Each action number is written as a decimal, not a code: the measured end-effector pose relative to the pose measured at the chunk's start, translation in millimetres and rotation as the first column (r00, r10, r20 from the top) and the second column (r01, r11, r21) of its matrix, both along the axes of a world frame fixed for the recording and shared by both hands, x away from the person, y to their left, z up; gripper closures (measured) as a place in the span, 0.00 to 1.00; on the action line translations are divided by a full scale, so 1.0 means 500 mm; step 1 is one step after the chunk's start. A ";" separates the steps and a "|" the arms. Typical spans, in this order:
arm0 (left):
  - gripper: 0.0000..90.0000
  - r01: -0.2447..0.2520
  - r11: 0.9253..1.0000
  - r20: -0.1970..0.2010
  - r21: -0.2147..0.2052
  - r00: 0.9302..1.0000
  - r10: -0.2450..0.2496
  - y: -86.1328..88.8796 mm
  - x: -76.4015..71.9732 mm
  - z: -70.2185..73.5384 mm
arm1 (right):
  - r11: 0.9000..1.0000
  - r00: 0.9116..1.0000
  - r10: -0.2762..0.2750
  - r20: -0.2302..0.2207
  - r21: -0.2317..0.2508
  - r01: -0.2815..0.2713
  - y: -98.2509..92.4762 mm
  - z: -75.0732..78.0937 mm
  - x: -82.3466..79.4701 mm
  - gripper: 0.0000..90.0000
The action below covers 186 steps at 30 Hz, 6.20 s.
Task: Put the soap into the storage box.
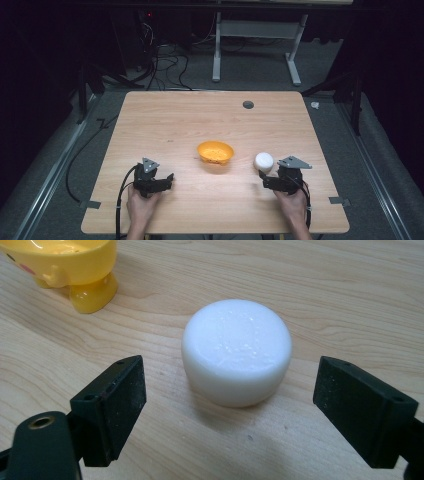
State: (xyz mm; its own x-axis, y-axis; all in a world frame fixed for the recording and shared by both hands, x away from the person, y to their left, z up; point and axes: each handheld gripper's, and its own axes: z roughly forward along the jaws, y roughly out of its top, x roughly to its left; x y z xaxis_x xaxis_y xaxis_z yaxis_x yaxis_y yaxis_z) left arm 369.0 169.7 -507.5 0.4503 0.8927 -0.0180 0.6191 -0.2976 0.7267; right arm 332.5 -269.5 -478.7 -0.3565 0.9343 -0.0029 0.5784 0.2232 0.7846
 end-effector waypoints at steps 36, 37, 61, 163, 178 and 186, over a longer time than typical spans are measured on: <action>0.18 -0.001 1.000 0.000 0.000 1.000 0.001 0.000 0.000 0.000 | 0.998 0.996 -0.047 -0.078 -0.035 0.044 0.034 -0.046 0.097 0.16; 0.18 -0.001 1.000 0.000 0.000 1.000 0.001 0.000 0.000 0.000 | 0.998 0.996 -0.047 -0.075 -0.036 0.044 0.034 -0.046 0.097 0.16; 0.18 -0.003 1.000 0.000 -0.001 1.000 0.003 0.000 0.000 0.000 | 0.998 0.994 -0.041 -0.100 -0.052 0.035 0.034 -0.046 0.097 0.28; 0.19 -0.004 1.000 0.001 -0.001 1.000 0.004 0.000 0.000 0.000 | 0.949 0.951 0.309 -0.013 0.066 -0.308 0.184 0.154 0.121 0.28; 0.19 -0.004 1.000 0.002 -0.002 1.000 0.004 0.000 0.000 0.000 | 0.945 0.945 0.324 -0.038 0.054 -0.322 0.219 0.151 0.148 0.28; 0.19 -0.004 1.000 0.001 -0.003 1.000 0.004 0.000 0.000 0.000 | 0.944 0.942 0.328 -0.066 0.046 -0.326 0.242 0.134 0.169 0.28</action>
